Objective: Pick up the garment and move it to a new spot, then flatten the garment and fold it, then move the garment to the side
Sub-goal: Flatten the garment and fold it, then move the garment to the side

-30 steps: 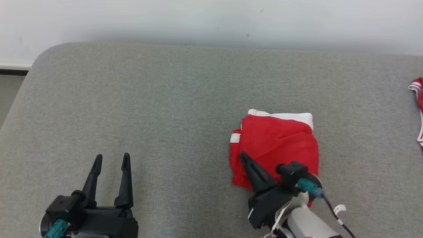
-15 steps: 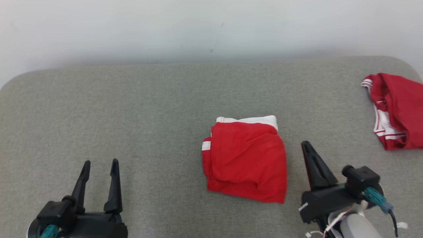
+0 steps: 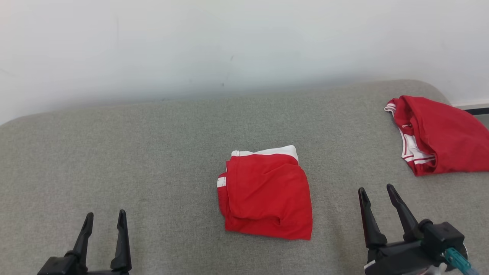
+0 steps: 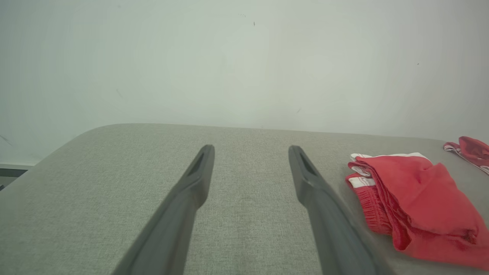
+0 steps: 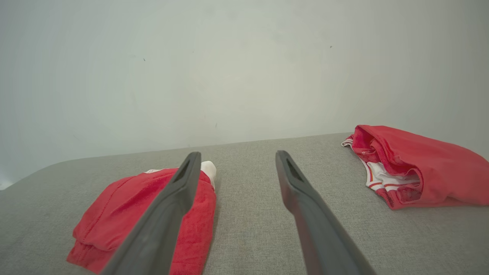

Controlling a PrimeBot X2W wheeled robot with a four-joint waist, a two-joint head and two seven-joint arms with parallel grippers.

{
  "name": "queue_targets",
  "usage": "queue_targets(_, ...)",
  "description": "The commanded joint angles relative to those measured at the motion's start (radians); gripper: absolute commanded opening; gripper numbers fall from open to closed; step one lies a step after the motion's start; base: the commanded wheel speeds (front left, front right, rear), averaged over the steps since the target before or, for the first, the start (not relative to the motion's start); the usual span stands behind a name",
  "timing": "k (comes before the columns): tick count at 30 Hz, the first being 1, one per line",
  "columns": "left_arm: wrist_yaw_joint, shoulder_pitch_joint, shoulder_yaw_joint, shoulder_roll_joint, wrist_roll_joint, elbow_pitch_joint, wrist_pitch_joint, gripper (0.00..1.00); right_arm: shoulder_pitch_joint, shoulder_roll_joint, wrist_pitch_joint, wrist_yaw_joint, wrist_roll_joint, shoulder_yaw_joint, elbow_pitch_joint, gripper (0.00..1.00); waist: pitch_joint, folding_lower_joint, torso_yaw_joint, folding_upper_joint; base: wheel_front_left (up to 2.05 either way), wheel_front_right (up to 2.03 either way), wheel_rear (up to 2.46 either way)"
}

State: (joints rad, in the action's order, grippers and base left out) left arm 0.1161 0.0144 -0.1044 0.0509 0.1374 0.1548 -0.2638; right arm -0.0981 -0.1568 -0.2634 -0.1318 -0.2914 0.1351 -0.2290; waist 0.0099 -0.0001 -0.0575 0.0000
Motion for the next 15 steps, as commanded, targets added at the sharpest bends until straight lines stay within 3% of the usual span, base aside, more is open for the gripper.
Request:
queue_targets(1,0.004,-0.02,-0.005,0.001,-0.006,-0.009,0.0,1.0,0.023,0.001,-0.001,0.003,0.007,-0.007,0.011,1.0,-0.011,0.0001,-0.006,0.0,0.0,0.0,0.0)
queue_targets(15,0.005,-0.091,-0.031,0.006,0.016,-0.07,0.0,1.0,0.101,0.008,-0.001,0.003,0.022,-0.039,0.041,1.0,-0.028,0.0001,0.011,0.0,0.0,0.0,0.0)
